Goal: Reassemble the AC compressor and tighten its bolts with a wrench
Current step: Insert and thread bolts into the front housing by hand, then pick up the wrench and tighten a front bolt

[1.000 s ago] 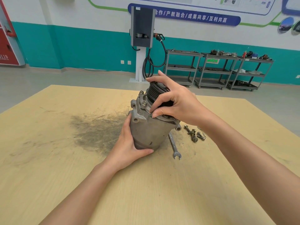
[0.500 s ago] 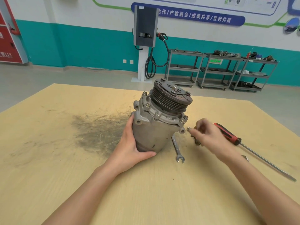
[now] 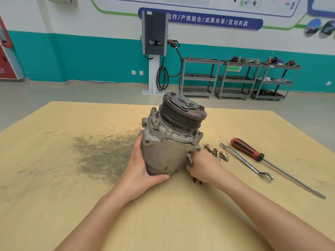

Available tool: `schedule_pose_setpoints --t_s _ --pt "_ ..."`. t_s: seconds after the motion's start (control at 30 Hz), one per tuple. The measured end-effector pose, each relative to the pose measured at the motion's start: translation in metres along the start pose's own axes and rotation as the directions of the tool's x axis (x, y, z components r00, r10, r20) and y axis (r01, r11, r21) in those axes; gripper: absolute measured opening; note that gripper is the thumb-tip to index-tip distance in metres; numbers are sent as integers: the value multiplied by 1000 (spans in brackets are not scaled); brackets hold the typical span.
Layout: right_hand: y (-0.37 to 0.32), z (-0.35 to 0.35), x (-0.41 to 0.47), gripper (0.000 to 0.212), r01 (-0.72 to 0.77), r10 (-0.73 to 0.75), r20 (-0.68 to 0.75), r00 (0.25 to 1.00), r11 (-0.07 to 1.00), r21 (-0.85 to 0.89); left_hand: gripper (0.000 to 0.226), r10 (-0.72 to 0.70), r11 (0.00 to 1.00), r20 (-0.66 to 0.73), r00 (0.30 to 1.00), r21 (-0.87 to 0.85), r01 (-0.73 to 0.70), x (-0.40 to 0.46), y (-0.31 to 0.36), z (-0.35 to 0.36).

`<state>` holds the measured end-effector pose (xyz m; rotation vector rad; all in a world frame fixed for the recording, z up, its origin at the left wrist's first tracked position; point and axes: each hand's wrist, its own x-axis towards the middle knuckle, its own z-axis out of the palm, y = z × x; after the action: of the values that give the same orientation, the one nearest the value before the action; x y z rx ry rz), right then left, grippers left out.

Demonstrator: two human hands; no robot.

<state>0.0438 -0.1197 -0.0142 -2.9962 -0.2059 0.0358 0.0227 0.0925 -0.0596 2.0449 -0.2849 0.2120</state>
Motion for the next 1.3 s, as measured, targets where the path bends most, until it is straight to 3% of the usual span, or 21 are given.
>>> schedule_pose_setpoints --t_s 0.27,0.33,0.4,0.43,0.5,0.57,0.67,0.77,0.87,0.97,1.07,1.17,1.3 --pt "-3 -5 5 31 -119 121 38 992 991 -66 124 -8 1000 -2 1000 7 8 0 0 -1" --pt "7 -8 5 20 -139 137 41 990 990 29 125 -7 1000 4 1000 10 7 0 1 -1" --pt "22 -13 3 16 -155 154 26 988 955 253 126 -9 1000 8 1000 13 9 1 2 -1" --pt "30 -15 2 16 -162 170 19 985 886 434 126 -11 1000 8 1000 14 10 0 2 -1" --pt "46 -20 -4 24 -119 190 3 982 599 792 127 -14 1000 6 1000 12 14 0 2 -1" --pt "58 -26 -11 32 -15 177 -42 983 307 952 125 -20 1000 4 1000 15 19 0 2 -1" --pt "64 -35 -15 27 100 182 -102 978 22 995 123 -28 999 3 1000 23 28 0 2 -1" --pt "62 -45 -15 33 149 142 -106 984 -339 929 124 -27 999 3 1000 18 27 -1 4 -1" --pt "58 -48 -16 32 216 96 -195 976 -547 809 124 -23 1000 0 1000 18 23 -1 4 -1" --pt "53 -44 -17 27 290 62 -314 947 -581 761 124 -27 999 2 1000 17 27 -1 4 -1" --pt "50 -38 -18 15 357 84 -361 929 -463 811 124 -25 1000 4 1000 17 25 -1 5 -1" --pt "48 -34 -17 31 334 143 -302 942 -423 842 123 -26 999 4 1000 21 25 -1 5 -1" --pt "48 -29 -15 32 217 121 -183 976 -417 882 123 -26 999 -4 1000 28 26 -1 5 -1"
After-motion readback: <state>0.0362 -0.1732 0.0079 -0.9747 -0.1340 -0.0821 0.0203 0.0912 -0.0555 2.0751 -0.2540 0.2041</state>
